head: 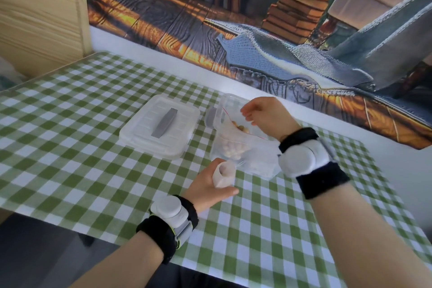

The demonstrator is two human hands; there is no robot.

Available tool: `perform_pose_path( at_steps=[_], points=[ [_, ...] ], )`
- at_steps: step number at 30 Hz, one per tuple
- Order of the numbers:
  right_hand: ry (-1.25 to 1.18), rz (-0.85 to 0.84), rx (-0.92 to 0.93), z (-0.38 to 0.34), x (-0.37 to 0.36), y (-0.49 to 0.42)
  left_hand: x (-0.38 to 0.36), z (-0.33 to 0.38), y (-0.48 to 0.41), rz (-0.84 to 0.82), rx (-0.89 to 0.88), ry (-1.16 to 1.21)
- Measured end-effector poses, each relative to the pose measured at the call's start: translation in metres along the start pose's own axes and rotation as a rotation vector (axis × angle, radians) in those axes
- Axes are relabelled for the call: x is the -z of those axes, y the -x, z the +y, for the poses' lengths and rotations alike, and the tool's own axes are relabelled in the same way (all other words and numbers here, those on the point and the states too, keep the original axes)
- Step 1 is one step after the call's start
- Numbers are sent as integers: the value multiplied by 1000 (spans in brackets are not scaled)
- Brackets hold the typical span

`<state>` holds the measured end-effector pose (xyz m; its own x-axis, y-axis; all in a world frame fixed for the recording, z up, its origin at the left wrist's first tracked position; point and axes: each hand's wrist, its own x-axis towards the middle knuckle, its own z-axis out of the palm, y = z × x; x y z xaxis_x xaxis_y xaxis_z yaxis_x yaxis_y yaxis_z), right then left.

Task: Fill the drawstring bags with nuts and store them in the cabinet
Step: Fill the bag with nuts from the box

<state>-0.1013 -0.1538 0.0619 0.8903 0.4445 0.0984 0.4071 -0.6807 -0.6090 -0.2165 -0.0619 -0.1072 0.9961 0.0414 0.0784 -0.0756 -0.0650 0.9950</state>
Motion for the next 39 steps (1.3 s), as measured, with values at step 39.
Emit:
perform_pose_path(
  at_steps=[39],
  points=[
    [161, -712, -388, 27, -28, -53, 1, 10, 2, 26, -19, -24]
  ],
)
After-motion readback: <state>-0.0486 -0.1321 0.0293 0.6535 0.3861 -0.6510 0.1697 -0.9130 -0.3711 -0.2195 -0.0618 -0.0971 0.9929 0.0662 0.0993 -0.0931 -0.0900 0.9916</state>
